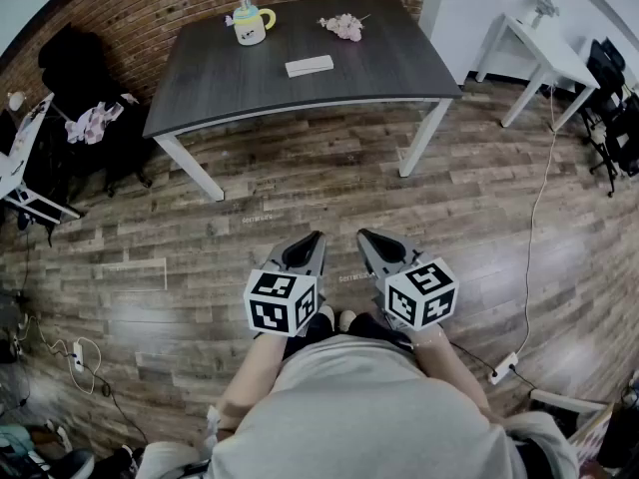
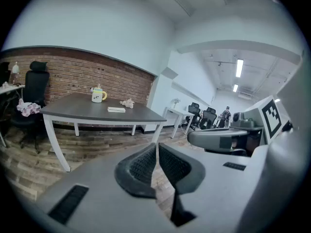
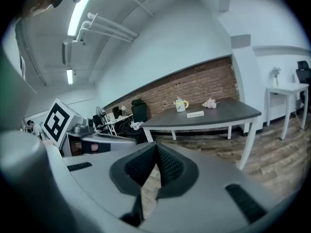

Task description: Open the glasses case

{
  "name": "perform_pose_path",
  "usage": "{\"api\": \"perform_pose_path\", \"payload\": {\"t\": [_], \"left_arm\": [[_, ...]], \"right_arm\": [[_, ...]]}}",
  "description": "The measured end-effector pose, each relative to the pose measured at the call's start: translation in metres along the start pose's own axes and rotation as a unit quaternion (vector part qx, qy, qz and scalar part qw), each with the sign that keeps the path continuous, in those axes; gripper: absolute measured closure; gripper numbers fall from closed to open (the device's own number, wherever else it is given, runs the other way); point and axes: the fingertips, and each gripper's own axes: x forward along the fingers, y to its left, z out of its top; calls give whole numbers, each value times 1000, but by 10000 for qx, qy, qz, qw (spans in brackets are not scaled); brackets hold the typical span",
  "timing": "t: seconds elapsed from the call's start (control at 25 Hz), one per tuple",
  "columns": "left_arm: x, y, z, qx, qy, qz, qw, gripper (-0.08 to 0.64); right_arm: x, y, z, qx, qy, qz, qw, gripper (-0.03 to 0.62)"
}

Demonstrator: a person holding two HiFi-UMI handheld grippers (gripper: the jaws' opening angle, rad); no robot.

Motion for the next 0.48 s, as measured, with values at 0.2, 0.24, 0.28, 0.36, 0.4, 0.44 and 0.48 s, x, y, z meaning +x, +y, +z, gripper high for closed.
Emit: {"api": "perform_pose_path", "payload": {"t": [0.2, 0.24, 0.28, 0.36, 0.4, 0.44, 0.48], "left_arm": [[-2, 3, -8, 11, 28, 59, 10000, 525], [-3, 4, -9, 21, 45, 69, 10000, 525], [-4, 5, -11, 20, 59, 73, 10000, 525], [-4, 7, -12, -1, 73, 72, 9999, 525], [-3, 8, -11, -11, 74, 65, 10000, 525], [-3, 9, -11, -16, 71, 50, 10000, 525], [-3, 9, -10, -21, 64, 25, 10000, 525]], "right_arm": [[5, 5, -3, -75, 43, 81, 9999, 586], [7, 8, -3, -83, 40, 103, 9999, 586], [9, 10, -4, -93, 40, 124, 9999, 586], [12, 15, -3, -121, 50, 160, 9998, 586], [14, 16, -2, -133, 55, 177, 9997, 586], [15, 18, -2, -141, 57, 198, 9997, 586], [15, 20, -1, -145, 51, 217, 9996, 586]]}}
